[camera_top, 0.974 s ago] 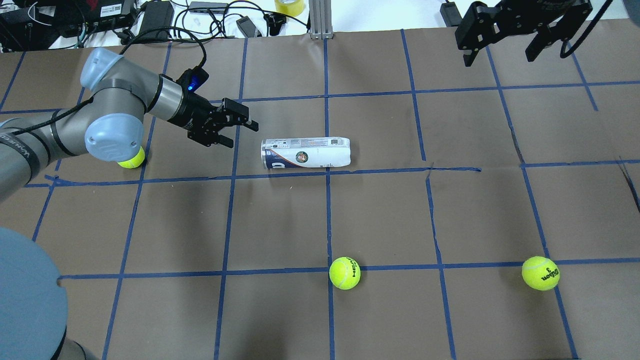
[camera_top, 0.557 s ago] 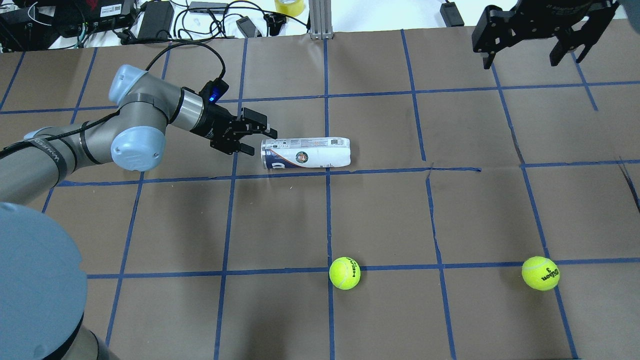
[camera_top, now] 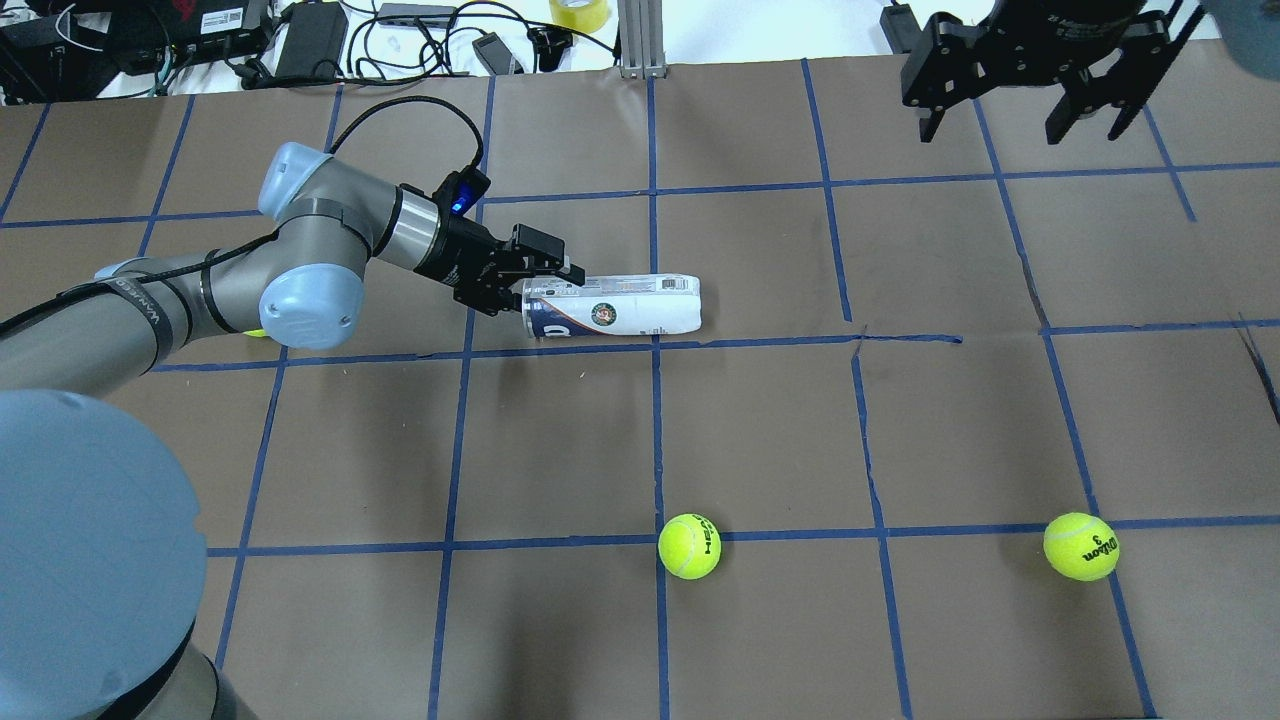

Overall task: Lift up tennis ball bucket
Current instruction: 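Close the left gripper on the can's open end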

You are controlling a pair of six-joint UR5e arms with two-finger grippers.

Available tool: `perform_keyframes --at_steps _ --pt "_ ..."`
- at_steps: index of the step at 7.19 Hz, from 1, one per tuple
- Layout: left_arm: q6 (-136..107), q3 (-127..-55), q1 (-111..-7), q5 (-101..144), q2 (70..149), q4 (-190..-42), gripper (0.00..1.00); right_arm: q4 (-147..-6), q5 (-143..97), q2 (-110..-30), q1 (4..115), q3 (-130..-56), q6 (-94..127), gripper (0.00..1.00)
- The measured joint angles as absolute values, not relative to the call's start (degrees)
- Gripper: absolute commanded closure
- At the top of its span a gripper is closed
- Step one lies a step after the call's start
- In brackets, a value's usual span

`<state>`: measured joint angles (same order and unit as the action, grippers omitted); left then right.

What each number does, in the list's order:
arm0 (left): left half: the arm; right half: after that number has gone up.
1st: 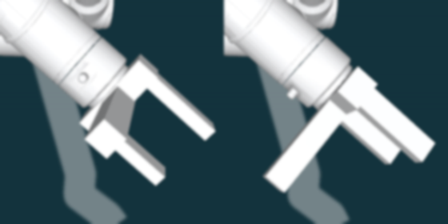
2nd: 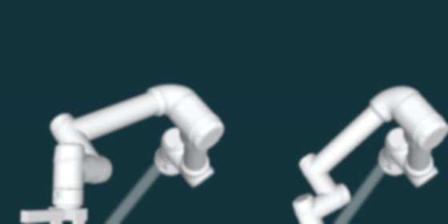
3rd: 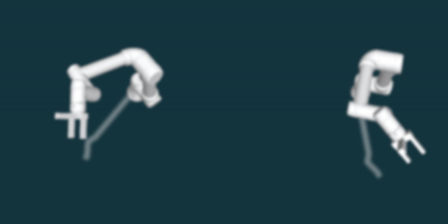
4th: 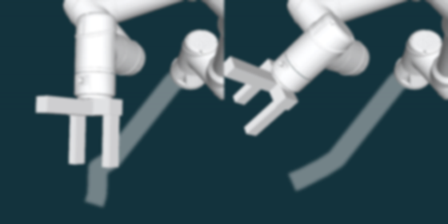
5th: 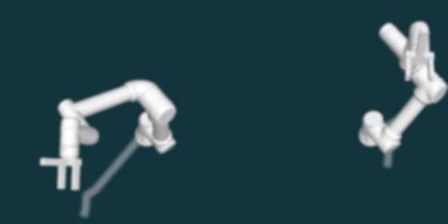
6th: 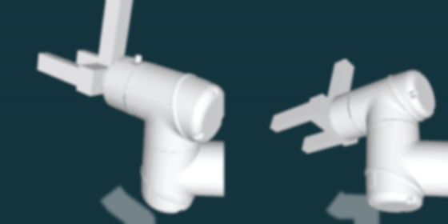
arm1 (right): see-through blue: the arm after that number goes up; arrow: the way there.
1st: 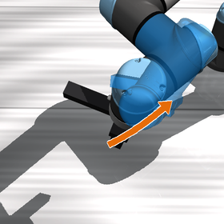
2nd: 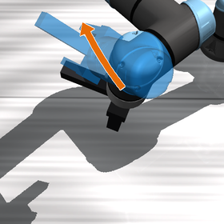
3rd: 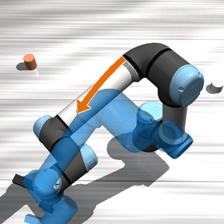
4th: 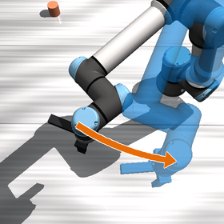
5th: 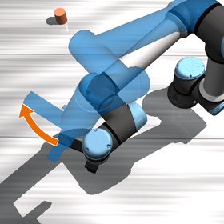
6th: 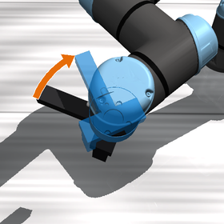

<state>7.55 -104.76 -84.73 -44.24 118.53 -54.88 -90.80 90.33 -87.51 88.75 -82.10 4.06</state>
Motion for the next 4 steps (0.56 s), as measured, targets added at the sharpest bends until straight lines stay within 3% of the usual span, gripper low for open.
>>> perform_keyframes --at_steps 1,4 --pt "7.6 -104.8 -84.9 -44.0 118.7 -54.6 1.00 -91.0 89.4 -87.3 89.1 -82.1 3.6 0.00" --pt "3.5 -103.6 -85.0 -44.3 118.7 -54.8 1.00 -90.6 89.1 -87.0 89.4 -82.2 0.7 0.00"
